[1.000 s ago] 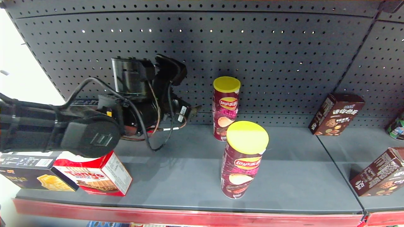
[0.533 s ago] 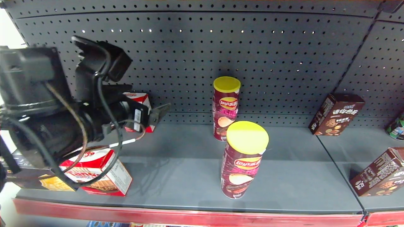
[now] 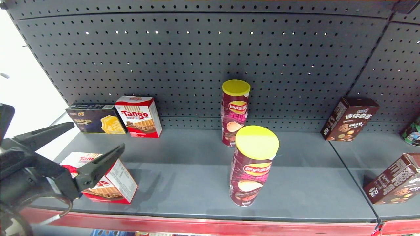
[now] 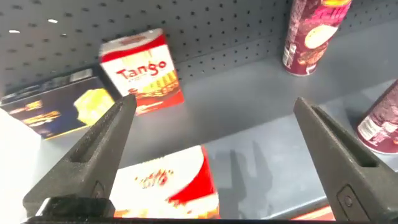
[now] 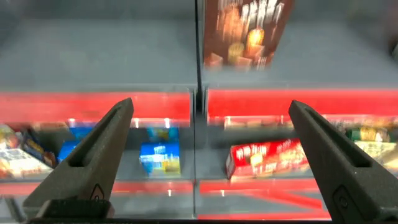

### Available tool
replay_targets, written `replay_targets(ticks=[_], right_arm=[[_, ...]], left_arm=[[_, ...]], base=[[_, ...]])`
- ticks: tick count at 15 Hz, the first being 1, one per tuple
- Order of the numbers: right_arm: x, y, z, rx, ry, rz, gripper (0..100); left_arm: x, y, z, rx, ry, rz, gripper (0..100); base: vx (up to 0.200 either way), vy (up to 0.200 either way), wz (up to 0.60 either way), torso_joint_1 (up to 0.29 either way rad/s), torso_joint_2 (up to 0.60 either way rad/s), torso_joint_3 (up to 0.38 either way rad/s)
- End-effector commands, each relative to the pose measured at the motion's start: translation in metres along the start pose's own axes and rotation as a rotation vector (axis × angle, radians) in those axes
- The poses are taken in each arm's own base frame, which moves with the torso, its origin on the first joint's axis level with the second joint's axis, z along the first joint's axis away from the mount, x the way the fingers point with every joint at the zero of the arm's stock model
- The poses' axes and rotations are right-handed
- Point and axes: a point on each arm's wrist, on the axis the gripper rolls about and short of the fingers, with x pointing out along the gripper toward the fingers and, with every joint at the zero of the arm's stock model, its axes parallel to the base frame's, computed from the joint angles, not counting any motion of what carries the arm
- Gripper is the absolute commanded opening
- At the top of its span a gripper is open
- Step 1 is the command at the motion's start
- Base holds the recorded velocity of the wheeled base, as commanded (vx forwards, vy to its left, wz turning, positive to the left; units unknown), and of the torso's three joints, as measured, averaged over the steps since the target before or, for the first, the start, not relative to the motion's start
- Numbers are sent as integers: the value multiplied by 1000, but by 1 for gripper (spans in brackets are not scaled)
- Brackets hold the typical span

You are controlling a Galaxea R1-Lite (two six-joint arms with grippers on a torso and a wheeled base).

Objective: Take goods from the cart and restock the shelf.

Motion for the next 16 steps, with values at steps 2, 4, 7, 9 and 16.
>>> replay_targets(ticks=[2, 4, 7, 9, 16], right_arm=[[44, 3, 125, 16, 21, 111, 100], [82, 17, 139, -18, 117, 310, 100], [121, 47, 145, -78, 186, 489, 100], [149, 70, 135, -156, 238, 548, 100], [174, 118, 115, -253, 331, 673, 100]], left_arm=[[-20, 6, -4, -9, -32, 26, 100], [-20, 5, -7, -6, -26, 25, 100], [-19, 5, -7, -8, -26, 23, 100], [-20, 5, -9, -20, -22, 21, 100], [-18, 5, -8, -25, -21, 22, 100]], base=[[0, 0, 0, 0, 0, 0], [0, 0, 0, 0, 0, 0], [0, 0, 0, 0, 0, 0], [0, 0, 0, 0, 0, 0], [0, 0, 0, 0, 0, 0]])
